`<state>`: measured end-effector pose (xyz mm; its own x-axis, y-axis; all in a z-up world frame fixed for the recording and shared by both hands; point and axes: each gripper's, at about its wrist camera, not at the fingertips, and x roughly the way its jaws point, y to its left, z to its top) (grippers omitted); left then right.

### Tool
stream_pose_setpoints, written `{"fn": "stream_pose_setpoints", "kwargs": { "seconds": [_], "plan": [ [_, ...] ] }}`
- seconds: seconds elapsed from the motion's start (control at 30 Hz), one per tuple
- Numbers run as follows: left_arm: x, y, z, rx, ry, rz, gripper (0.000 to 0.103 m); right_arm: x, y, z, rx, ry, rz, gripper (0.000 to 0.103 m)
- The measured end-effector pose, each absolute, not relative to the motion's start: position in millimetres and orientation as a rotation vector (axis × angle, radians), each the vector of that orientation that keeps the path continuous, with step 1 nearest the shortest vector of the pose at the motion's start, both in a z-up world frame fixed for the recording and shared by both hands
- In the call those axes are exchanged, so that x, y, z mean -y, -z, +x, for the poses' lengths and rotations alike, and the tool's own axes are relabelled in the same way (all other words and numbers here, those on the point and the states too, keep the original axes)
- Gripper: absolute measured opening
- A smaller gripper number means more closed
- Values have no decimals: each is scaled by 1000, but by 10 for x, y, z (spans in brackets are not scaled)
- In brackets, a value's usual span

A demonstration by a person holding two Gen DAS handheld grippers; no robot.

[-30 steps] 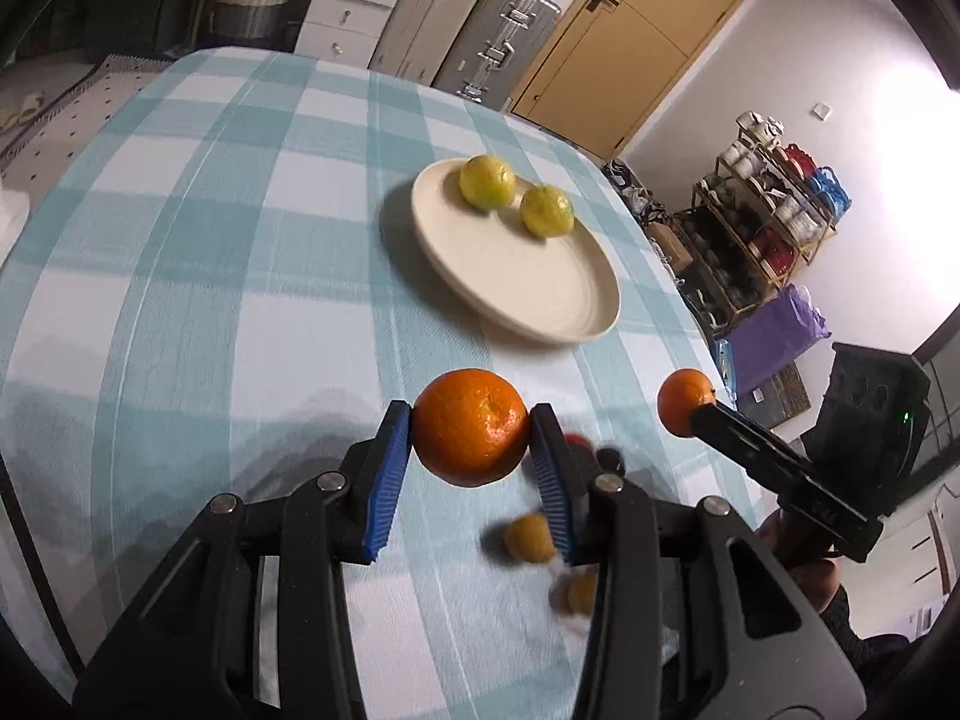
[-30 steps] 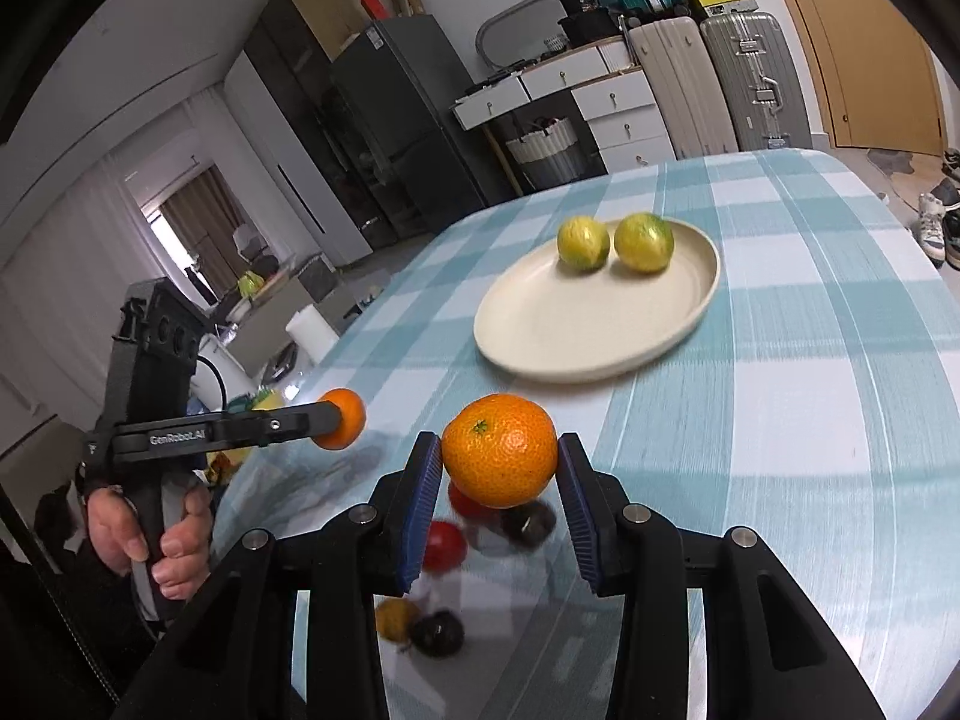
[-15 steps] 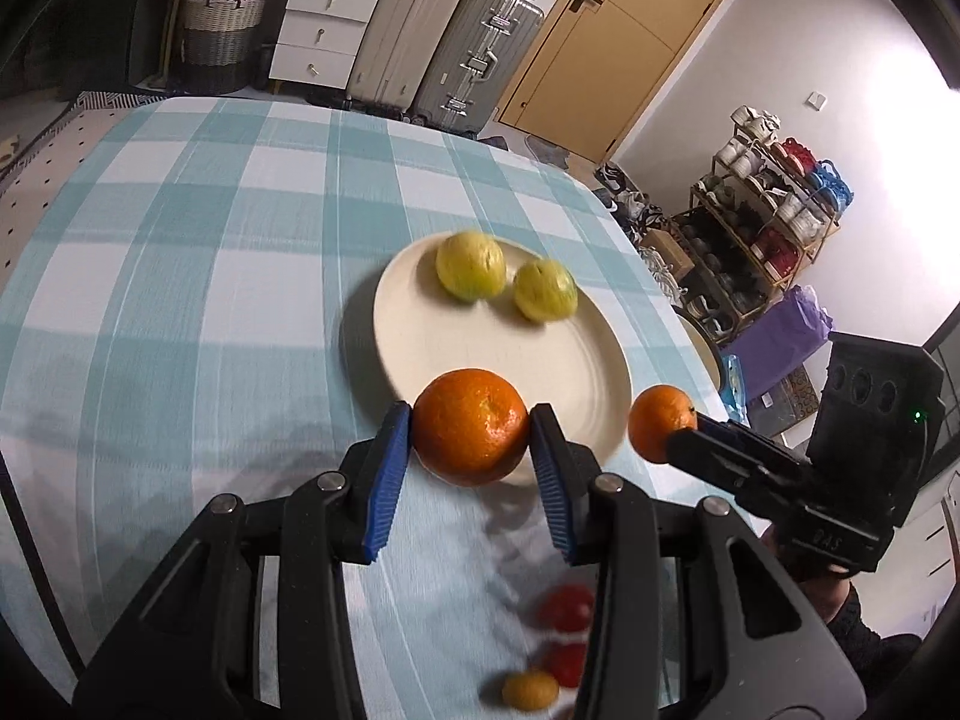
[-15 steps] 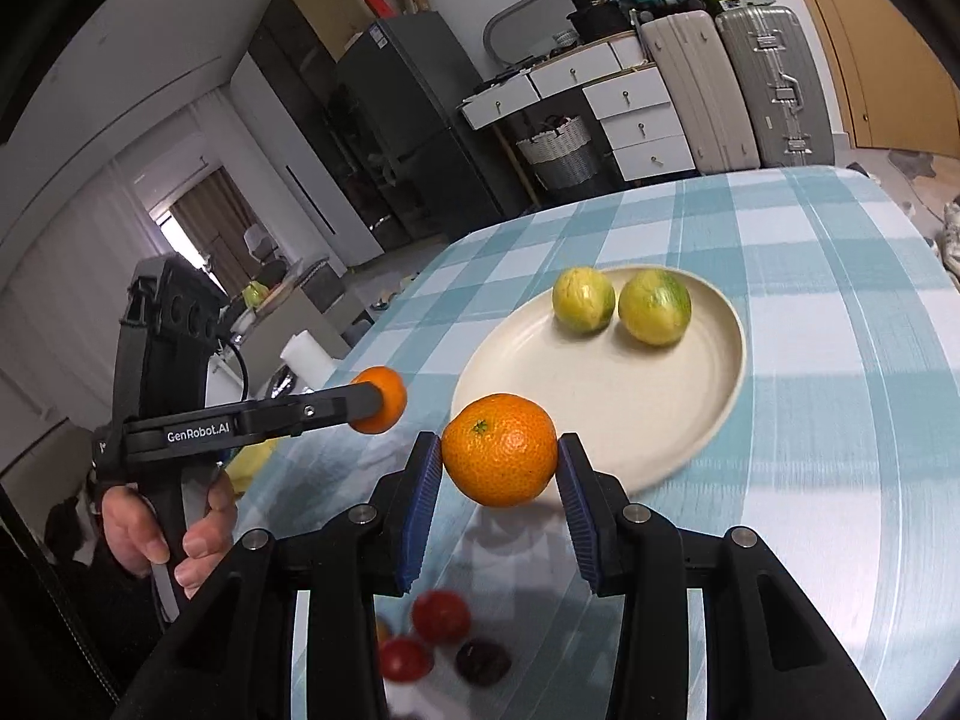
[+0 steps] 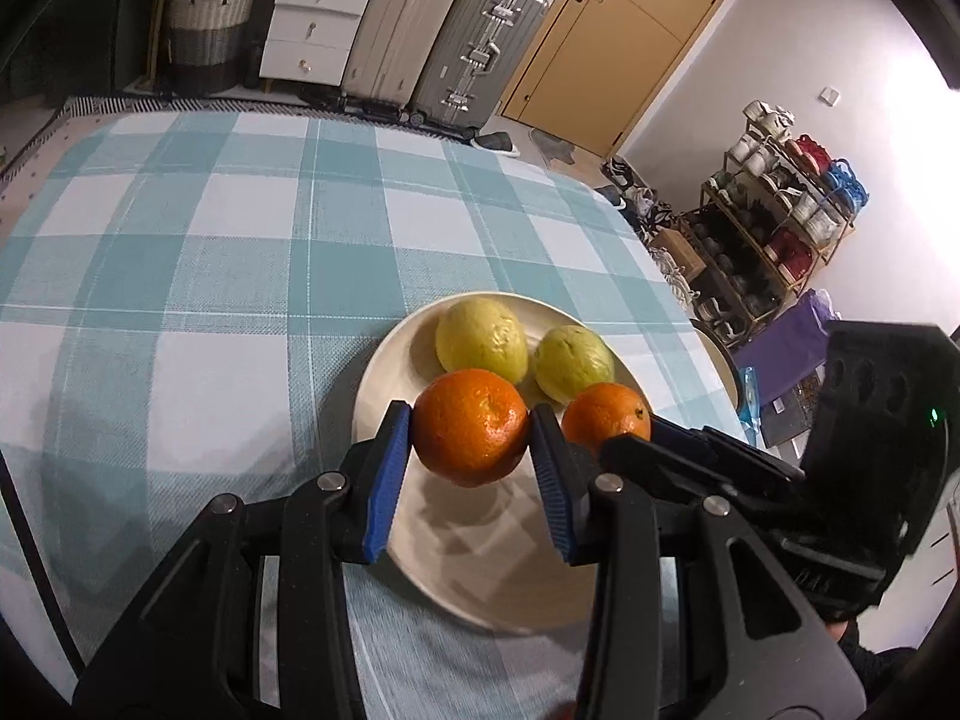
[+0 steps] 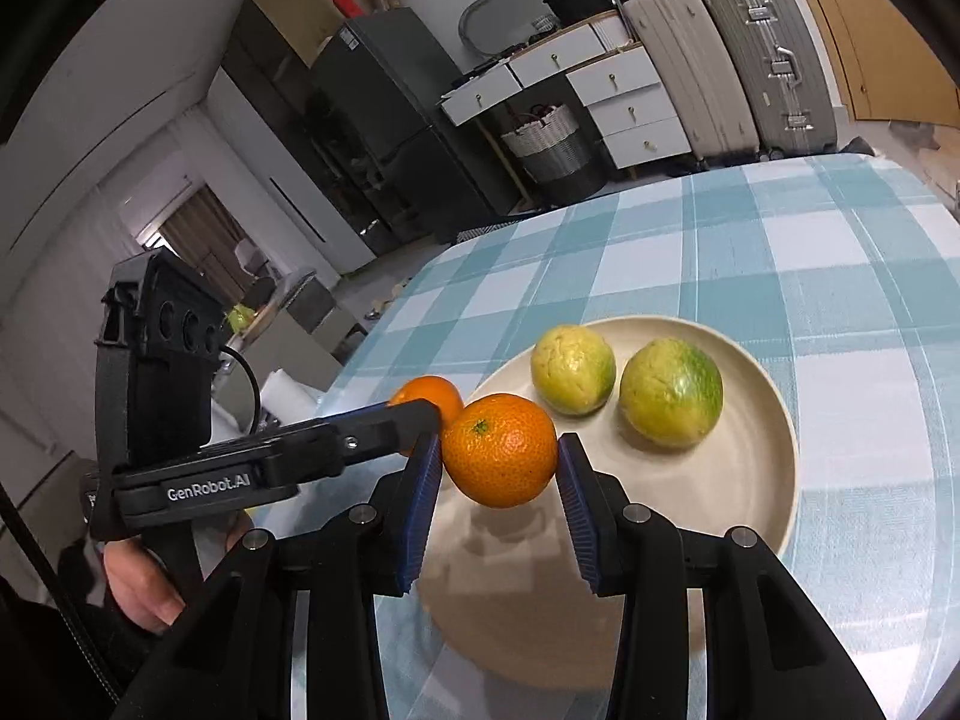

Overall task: Organize fruits
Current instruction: 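Lower both oranges onto the plate beside the citrus and open both tools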

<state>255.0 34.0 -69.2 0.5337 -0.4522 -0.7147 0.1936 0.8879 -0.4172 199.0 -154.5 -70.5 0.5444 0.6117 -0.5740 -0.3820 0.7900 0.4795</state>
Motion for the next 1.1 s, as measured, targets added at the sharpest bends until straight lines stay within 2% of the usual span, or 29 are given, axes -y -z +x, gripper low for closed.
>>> {"fn": "stream_pose_setpoints", "kwargs": {
  "seconds": [0.53, 0.63, 0.73, 1.0, 1.1],
  "plan": [
    [-373, 1008, 2856, -978, 383, -337, 37, 1327, 913, 2185, -837, -538, 214, 40],
    [-371, 1004, 2874, -977, 383, -342, 37, 1344, 900, 2183, -826, -542, 226, 43],
    [-359, 959, 2873, -965, 392, -346, 38, 1391, 826, 2138, -785, -523, 230, 58],
    [-377, 758, 2707, -931, 370, -329, 39, 1525, 706, 1910, -744, -501, 234, 59],
    [-397, 685, 2550, -913, 359, -313, 43, 1587, 677, 1800, -740, -497, 240, 59]
  ]
}}
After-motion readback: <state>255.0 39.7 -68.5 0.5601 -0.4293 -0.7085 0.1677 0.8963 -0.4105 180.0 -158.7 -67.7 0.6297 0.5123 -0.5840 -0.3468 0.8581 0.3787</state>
